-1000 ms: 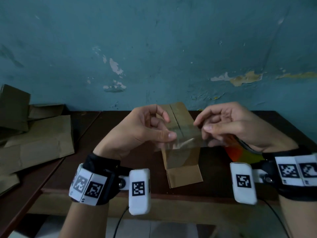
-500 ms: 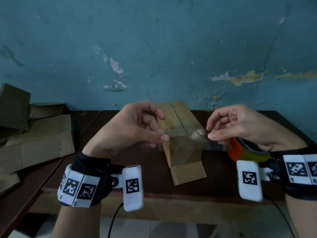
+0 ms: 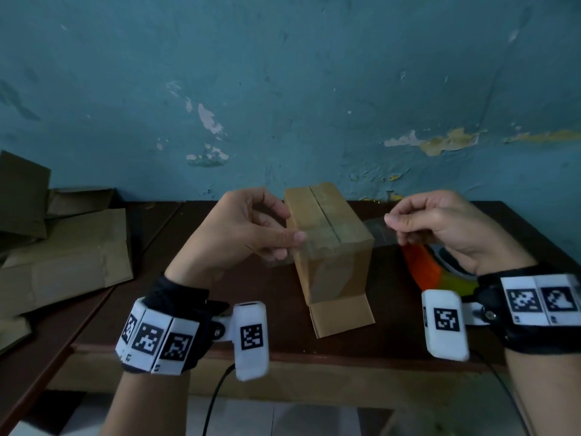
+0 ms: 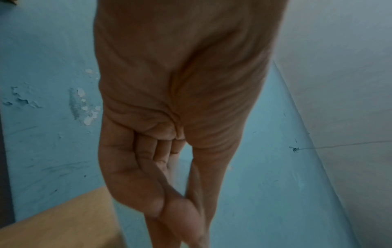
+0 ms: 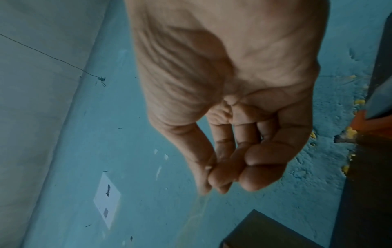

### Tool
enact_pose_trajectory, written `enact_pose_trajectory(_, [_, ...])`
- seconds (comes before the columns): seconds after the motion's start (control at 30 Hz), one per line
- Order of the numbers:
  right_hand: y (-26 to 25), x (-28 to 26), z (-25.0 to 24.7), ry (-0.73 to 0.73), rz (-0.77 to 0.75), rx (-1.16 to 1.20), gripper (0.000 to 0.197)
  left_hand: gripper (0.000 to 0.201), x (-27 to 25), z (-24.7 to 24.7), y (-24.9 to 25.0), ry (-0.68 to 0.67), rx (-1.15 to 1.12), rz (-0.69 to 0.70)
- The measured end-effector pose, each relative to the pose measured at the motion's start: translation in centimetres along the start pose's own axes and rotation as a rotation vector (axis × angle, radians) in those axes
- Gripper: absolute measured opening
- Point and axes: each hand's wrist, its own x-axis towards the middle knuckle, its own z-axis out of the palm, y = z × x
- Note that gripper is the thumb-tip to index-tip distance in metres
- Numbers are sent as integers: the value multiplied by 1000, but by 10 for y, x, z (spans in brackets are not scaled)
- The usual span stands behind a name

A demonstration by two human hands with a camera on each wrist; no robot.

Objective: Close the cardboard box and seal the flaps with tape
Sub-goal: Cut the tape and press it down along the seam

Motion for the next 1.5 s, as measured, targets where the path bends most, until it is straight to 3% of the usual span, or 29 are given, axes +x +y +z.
enact_pose_trajectory(0.13, [3,2,-1,40,31,-21,7,50,3,2,-2,34,19,-10])
enact_pose_trajectory(0.47, [4,2,0,68,52,-13,9,56,6,-2,-7,66,-44,-14])
enact_pose_trajectory(0.83, [10,6,2,51,114,-1,9,66,9,-3,-18,49,-133,-169])
enact_pose_trajectory(1.5, [28,17,10,-4,228,-52,8,48,19,-5,-54,-19,-197,-255])
